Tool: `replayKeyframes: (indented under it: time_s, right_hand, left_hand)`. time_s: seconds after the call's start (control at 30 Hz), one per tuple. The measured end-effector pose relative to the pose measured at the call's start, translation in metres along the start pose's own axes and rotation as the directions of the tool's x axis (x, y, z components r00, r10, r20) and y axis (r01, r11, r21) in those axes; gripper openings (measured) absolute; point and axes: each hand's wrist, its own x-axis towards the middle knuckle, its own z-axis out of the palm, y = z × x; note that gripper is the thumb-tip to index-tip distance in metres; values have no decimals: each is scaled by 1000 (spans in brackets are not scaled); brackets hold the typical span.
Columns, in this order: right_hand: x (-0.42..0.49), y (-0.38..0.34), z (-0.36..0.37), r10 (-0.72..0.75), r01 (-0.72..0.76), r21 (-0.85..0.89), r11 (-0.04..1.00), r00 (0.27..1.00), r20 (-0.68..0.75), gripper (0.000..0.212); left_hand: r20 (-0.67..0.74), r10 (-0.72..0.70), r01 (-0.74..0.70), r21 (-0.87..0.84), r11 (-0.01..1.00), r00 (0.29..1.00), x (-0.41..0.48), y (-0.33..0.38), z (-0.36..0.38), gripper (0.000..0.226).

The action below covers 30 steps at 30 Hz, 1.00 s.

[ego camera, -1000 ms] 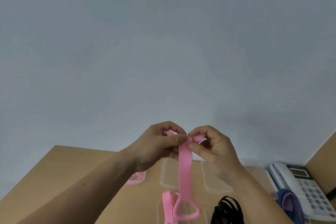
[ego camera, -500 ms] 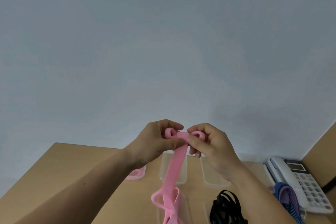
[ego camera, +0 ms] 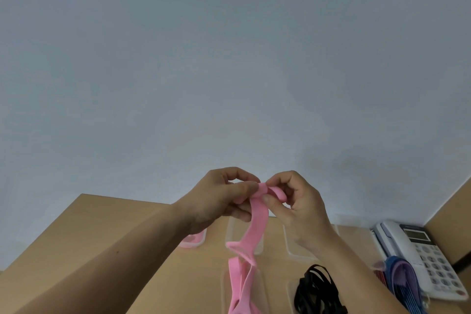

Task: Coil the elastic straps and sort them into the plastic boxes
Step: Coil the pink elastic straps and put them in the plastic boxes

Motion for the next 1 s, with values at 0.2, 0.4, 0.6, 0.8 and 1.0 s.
replayKeyframes:
  time_s: [0.2, 0.4, 0.6, 0.8, 1.0]
  right_hand:
    - [2, 4, -1, 77, -83, 144, 986, 996, 50, 17]
    - [7, 4, 0, 238, -252, 173, 952, 966, 98, 26]
    - [7, 5, -3, 212, -230, 213, 950, 972, 102, 22]
    - [6, 8, -2, 138, -153, 229, 961, 987, 80, 25]
    - [3, 11, -4, 111, -132, 216, 967, 988, 108, 31]
  left_hand:
    - [-32, 82, -83, -19, 996, 996, 2, -6, 0, 20]
    - [-39, 212, -205, 132, 970, 977, 7, -15, -2, 16]
    - [-51, 193, -180, 192, 965, 980, 12, -15, -4, 44]
    - [-19, 99, -95, 157, 983, 995, 11, -11, -6, 26]
    - [73, 33, -35, 22, 999, 997, 9, -7, -6, 35]
